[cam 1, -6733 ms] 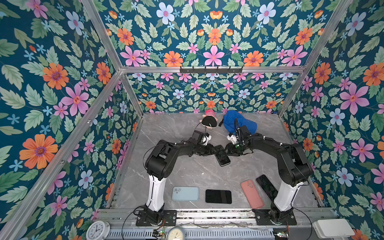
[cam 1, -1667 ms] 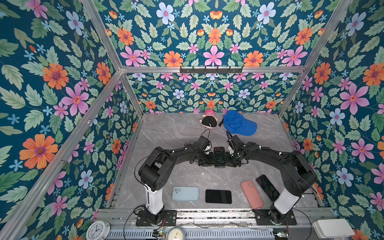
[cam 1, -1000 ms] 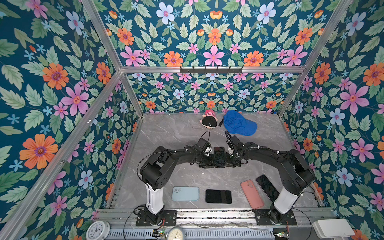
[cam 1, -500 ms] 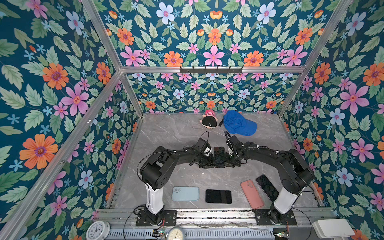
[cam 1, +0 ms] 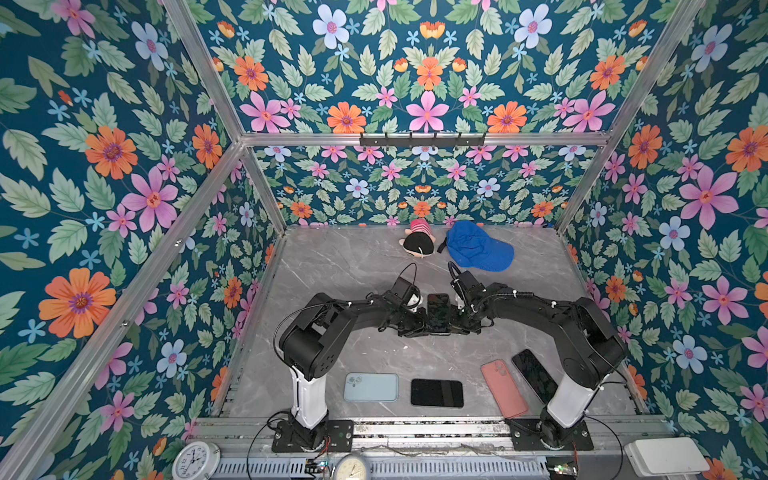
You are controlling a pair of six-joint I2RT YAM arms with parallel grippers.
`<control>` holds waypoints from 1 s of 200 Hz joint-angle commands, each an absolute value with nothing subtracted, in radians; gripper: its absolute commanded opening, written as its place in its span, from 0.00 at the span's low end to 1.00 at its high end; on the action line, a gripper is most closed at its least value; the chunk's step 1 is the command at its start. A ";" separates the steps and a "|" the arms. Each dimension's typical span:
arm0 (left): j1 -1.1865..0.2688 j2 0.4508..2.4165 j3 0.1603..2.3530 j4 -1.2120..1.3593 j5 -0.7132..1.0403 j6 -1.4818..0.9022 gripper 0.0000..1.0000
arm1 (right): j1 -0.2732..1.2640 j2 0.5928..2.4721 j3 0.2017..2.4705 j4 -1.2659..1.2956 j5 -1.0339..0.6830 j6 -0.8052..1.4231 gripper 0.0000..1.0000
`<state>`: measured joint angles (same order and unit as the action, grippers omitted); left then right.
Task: Put the phone into the phone case
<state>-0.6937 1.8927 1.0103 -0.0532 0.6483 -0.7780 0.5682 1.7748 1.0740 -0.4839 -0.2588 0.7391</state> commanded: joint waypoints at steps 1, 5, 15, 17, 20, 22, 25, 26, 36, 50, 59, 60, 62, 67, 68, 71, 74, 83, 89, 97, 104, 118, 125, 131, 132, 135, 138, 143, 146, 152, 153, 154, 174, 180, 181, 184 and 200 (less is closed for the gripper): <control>-0.698 1.895 1.007 -0.015 0.672 -0.773 0.28 | 0.584 1.799 1.068 -0.430 -0.307 0.752 0.09; -0.698 1.894 1.006 -0.014 0.672 -0.774 0.28 | 0.584 1.799 1.068 -0.430 -0.307 0.752 0.10; -0.698 1.894 1.006 -0.010 0.673 -0.774 0.28 | 0.584 1.801 1.068 -0.430 -0.307 0.753 0.09; -0.698 1.894 1.005 -0.009 0.673 -0.775 0.28 | 0.584 1.801 1.068 -0.429 -0.307 0.753 0.09; -0.697 1.894 1.005 -0.008 0.674 -0.774 0.28 | 0.585 1.802 1.066 -0.428 -0.307 0.754 0.09; -0.698 1.895 1.005 -0.008 0.675 -0.774 0.28 | 0.586 1.802 1.067 -0.428 -0.307 0.755 0.09; -0.698 1.895 1.004 -0.007 0.675 -0.774 0.28 | 0.586 1.802 1.068 -0.428 -0.307 0.755 0.09; -0.698 1.895 1.003 -0.006 0.675 -0.774 0.28 | 0.586 1.802 1.068 -0.428 -0.307 0.755 0.09; -0.698 1.894 1.002 -0.002 0.676 -0.776 0.28 | 0.586 1.804 1.068 -0.428 -0.308 0.755 0.08; -0.698 1.894 0.999 0.001 0.678 -0.776 0.27 | 0.587 1.805 1.070 -0.427 -0.308 0.755 0.08; -0.698 1.895 0.997 0.003 0.680 -0.778 0.27 | 0.587 1.805 1.070 -0.427 -0.307 0.755 0.08; -0.698 1.895 0.997 0.004 0.680 -0.777 0.27 | 0.587 1.805 1.070 -0.427 -0.307 0.755 0.07; -0.698 1.895 0.996 0.004 0.680 -0.777 0.27 | 0.587 1.805 1.070 -0.427 -0.307 0.755 0.07; -0.698 1.894 0.995 0.005 0.680 -0.778 0.27 | 0.587 1.805 1.071 -0.427 -0.306 0.755 0.07; -0.698 1.893 0.995 0.005 0.680 -0.778 0.27 | 0.587 1.805 1.071 -0.426 -0.307 0.755 0.07; -0.698 1.893 0.996 0.006 0.680 -0.778 0.27 | 0.587 1.806 1.072 -0.427 -0.306 0.755 0.07; -0.698 1.893 0.996 0.006 0.680 -0.778 0.27 | 0.587 1.806 1.071 -0.426 -0.305 0.755 0.07; -0.698 1.891 0.994 0.006 0.680 -0.778 0.27 | 0.589 1.808 1.071 -0.428 -0.305 0.755 0.07; -0.698 1.891 0.994 0.007 0.680 -0.778 0.27 | 0.589 1.809 1.071 -0.427 -0.304 0.756 0.06; -0.697 1.890 0.993 0.008 0.680 -0.778 0.27 | 0.589 1.810 1.071 -0.427 -0.304 0.756 0.06; -0.698 1.890 0.992 0.009 0.680 -0.778 0.27 | 0.588 1.811 1.071 -0.426 -0.303 0.756 0.05; -0.698 1.891 0.991 0.012 0.681 -0.779 0.27 | 0.590 1.812 1.070 -0.425 -0.303 0.758 0.05; -0.698 1.891 0.991 0.014 0.681 -0.781 0.27 | 0.591 1.812 1.069 -0.423 -0.302 0.758 0.05; -0.698 1.890 0.991 0.014 0.681 -0.782 0.27 | 0.591 1.814 1.068 -0.421 -0.304 0.759 0.04; -0.698 1.890 0.989 0.014 0.681 -0.780 0.27 | 0.591 1.814 1.068 -0.421 -0.304 0.759 0.04; -0.698 1.890 0.991 0.014 0.681 -0.782 0.27 | 0.592 1.815 1.068 -0.420 -0.304 0.759 0.04; -0.698 1.890 0.991 0.015 0.682 -0.782 0.27 | 0.591 1.815 1.068 -0.420 -0.304 0.759 0.04; -0.698 1.890 0.991 0.015 0.682 -0.782 0.27 | 0.592 1.815 1.068 -0.419 -0.305 0.759 0.04; -0.698 1.890 0.991 0.015 0.681 -0.781 0.27 | 0.591 1.815 1.069 -0.418 -0.307 0.759 0.04; -0.698 1.890 0.991 0.015 0.682 -0.781 0.27 | 0.592 1.816 1.068 -0.416 -0.310 0.758 0.04; -0.698 1.889 0.991 0.015 0.681 -0.783 0.27 | 0.592 1.816 1.068 -0.416 -0.310 0.758 0.04; -0.698 1.889 0.991 0.016 0.681 -0.783 0.27 | 0.592 1.816 1.068 -0.416 -0.310 0.758 0.04; -0.698 1.887 0.990 0.018 0.679 -0.784 0.27 | 0.592 1.815 1.067 -0.413 -0.311 0.758 0.04; -0.698 1.886 0.989 0.018 0.678 -0.785 0.27 | 0.592 1.815 1.066 -0.414 -0.310 0.758 0.04; -0.698 1.885 0.989 0.018 0.678 -0.785 0.27 | 0.592 1.816 1.066 -0.414 -0.310 0.758 0.04; -0.698 1.885 0.989 0.019 0.678 -0.785 0.27 | 0.592 1.815 1.066 -0.414 -0.309 0.757 0.04; -0.698 1.882 0.989 0.013 0.676 -0.784 0.27 | 0.591 1.811 1.066 -0.418 -0.305 0.755 0.04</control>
